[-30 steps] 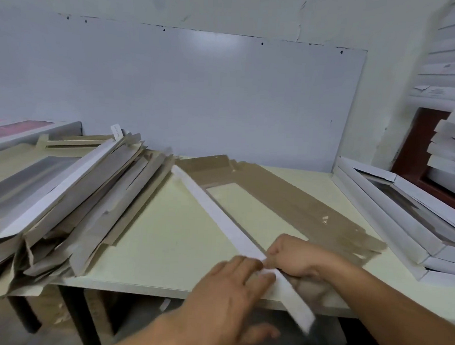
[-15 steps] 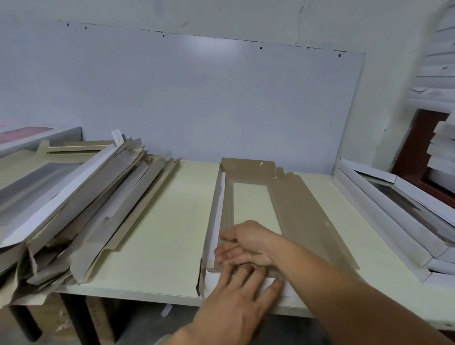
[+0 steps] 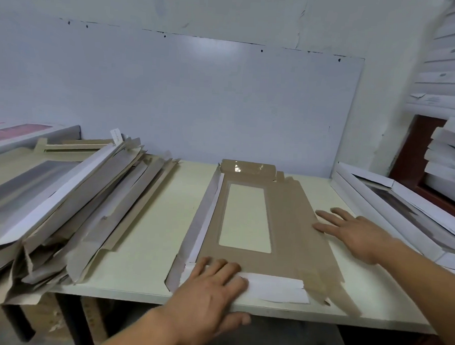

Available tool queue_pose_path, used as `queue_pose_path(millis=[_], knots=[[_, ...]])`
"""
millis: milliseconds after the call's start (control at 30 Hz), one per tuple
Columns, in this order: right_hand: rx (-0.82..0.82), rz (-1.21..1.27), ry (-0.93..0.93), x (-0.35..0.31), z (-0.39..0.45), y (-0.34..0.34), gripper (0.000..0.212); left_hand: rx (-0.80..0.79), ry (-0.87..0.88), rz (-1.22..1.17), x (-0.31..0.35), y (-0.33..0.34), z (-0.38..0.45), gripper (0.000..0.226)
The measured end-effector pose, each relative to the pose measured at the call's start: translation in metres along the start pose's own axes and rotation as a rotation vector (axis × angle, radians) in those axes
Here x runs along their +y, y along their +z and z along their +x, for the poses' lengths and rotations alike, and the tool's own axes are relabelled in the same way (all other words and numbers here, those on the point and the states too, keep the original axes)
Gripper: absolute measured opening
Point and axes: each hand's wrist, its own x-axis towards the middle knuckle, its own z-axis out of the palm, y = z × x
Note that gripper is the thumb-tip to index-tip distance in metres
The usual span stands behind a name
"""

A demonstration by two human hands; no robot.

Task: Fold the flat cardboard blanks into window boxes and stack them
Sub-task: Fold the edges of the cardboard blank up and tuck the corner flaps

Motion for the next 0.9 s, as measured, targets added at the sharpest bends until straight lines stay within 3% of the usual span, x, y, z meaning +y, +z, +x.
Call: queue_pose_path(millis=[167,300,433,633,700,767,900], knots=[[0.128,0.032,-0.157,-0.021,-0.005,0.006,0.042,-0.070,-0.084,0.036,-0.022,-0.008,-0.011,0.076],[0.163,0.076,-0.244,-0.036,-0.010,0.001,0.037,-0.130,-0.146,-0.012,-0.028,-0.022,-0.018,0.087],[0.075,0.102,-0.262,-0.046,-0.008,-0.007,0.080,-0.188,-0.136,-0.122,-0.036,-0.021,-0.020,0.082],[0.119,0.022,-0.321,-0.063,0.006,-0.021,0.030,-0.193,-0.167,-0.196,-0.042,-0.034,-0.020,0.073],[0.174,0.091,-0.300,-0.073,0.005,-0.029,0.023,-0.142,-0.213,-0.138,-0.040,-0.047,-0.020,0.077],[0.157,0.227,-0.277,-0.085,0.004,-0.039,0.029,0.017,-0.227,-0.133,-0.031,-0.059,-0.019,0.084],[0.093,0.518,-0.309,-0.122,0.006,-0.057,0.026,0.276,-0.090,-0.203,0.017,-0.065,-0.018,0.077]])
